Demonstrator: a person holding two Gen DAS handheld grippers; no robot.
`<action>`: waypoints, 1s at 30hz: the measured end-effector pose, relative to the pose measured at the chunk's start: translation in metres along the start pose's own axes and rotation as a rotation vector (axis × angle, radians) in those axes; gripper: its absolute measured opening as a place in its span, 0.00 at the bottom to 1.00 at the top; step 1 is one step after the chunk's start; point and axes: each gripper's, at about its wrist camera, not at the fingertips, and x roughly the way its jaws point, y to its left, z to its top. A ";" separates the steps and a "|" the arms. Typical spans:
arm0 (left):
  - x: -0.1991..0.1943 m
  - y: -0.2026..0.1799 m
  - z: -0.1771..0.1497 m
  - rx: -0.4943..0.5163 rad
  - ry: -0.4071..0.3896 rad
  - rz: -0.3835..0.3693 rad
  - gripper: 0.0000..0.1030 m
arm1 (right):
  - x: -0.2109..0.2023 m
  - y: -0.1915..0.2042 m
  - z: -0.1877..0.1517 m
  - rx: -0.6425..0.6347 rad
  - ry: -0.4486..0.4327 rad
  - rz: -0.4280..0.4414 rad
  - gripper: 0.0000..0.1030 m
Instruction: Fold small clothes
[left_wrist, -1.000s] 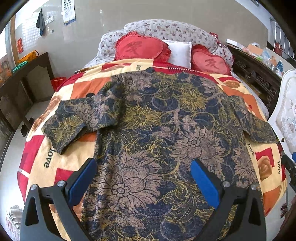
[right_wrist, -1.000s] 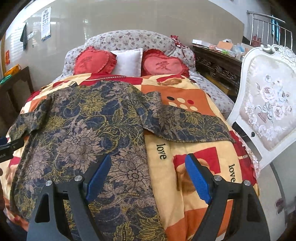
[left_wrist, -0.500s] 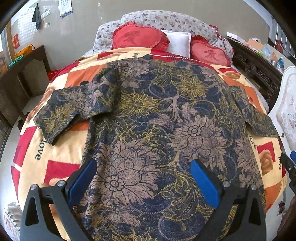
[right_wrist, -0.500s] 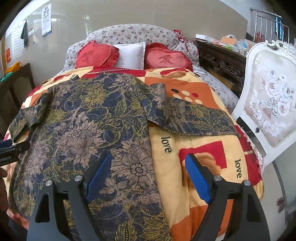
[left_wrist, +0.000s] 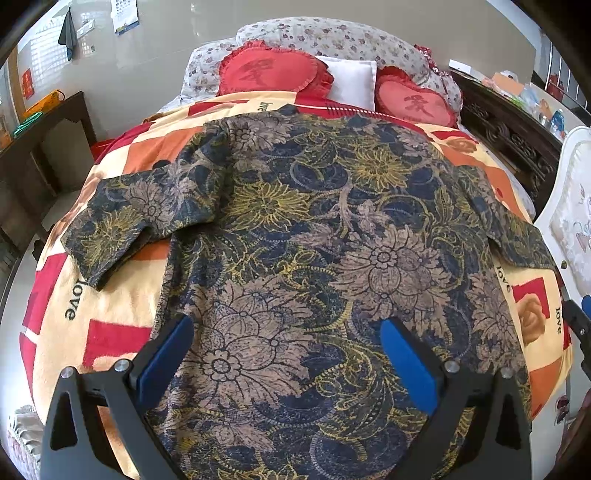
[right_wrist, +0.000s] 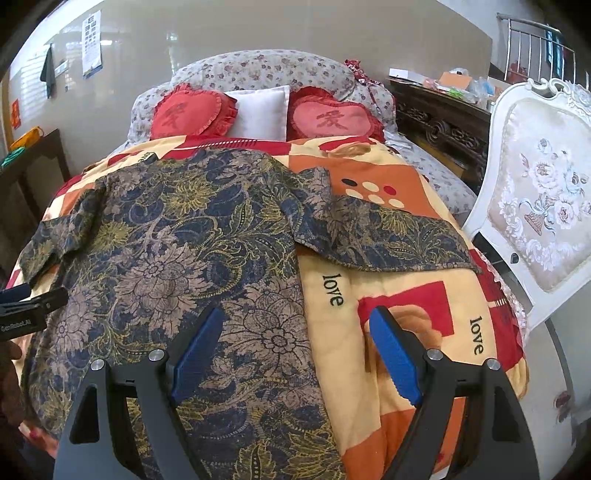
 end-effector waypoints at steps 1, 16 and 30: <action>0.000 0.000 0.000 -0.001 0.000 -0.001 1.00 | 0.000 0.000 0.000 -0.001 -0.001 -0.002 0.89; -0.002 0.000 -0.004 -0.004 0.006 -0.030 1.00 | -0.017 0.000 -0.001 -0.029 -0.062 -0.039 0.89; 0.009 0.011 -0.005 -0.044 0.040 -0.040 1.00 | -0.014 0.007 0.003 -0.052 -0.055 -0.066 0.89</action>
